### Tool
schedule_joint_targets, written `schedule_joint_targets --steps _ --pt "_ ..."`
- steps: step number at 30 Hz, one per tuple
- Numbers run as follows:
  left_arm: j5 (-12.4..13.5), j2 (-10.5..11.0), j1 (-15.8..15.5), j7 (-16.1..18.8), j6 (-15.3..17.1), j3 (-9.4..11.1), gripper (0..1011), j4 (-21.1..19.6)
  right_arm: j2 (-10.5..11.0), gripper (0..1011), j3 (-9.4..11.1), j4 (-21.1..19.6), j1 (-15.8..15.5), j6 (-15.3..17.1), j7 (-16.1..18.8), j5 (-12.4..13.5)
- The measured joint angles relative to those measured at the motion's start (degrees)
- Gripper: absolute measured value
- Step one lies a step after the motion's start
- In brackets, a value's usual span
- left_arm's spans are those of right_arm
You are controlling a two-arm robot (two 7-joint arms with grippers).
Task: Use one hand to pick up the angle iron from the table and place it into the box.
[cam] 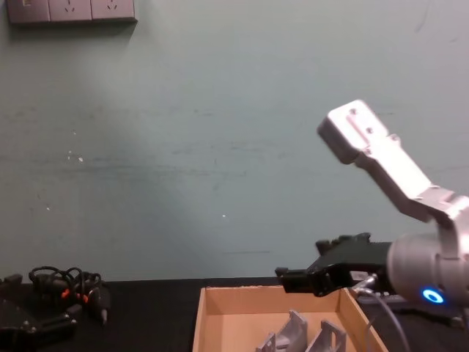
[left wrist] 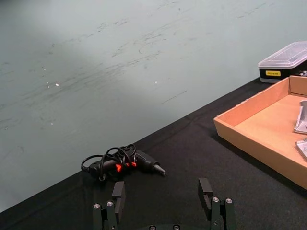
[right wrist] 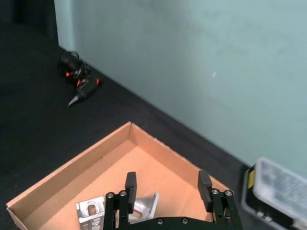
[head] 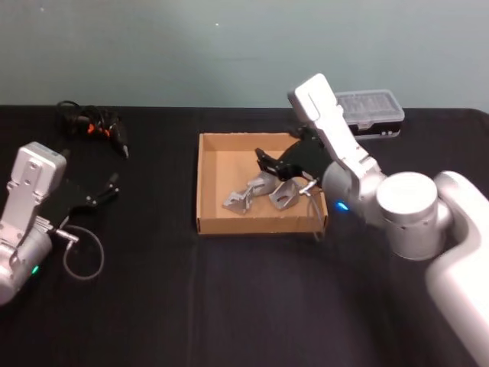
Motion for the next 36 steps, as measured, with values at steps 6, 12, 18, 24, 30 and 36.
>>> schedule_joint_targets --steps 6,12,18,24,30,36 --pt "0.00 0.00 0.00 0.00 0.00 0.00 1000 0.00 2.01 934 1.66 -5.53 -4.99 -4.38 -2.01 -1.14" --pt "0.00 0.00 0.00 0.00 0.00 0.00 1000 0.00 3.90 1003 4.27 -10.33 -10.39 -6.98 -3.55 -1.60" --pt "0.00 0.00 0.00 0.00 0.00 0.00 1000 0.00 4.81 1003 7.78 -13.20 -16.05 -10.12 -5.29 -1.23" --pt "0.00 0.00 0.00 0.00 0.00 0.00 1000 0.00 4.95 1003 9.84 -13.77 -19.29 -12.38 -6.23 -1.11" --pt "0.00 0.00 0.00 0.00 0.00 0.00 1000 0.00 4.96 1003 10.28 -13.70 -20.14 -13.13 -6.49 -1.48" --pt "0.00 0.00 0.00 0.00 0.00 0.00 1000 0.00 4.96 1003 10.18 -13.70 -19.97 -13.07 -6.47 -1.43"
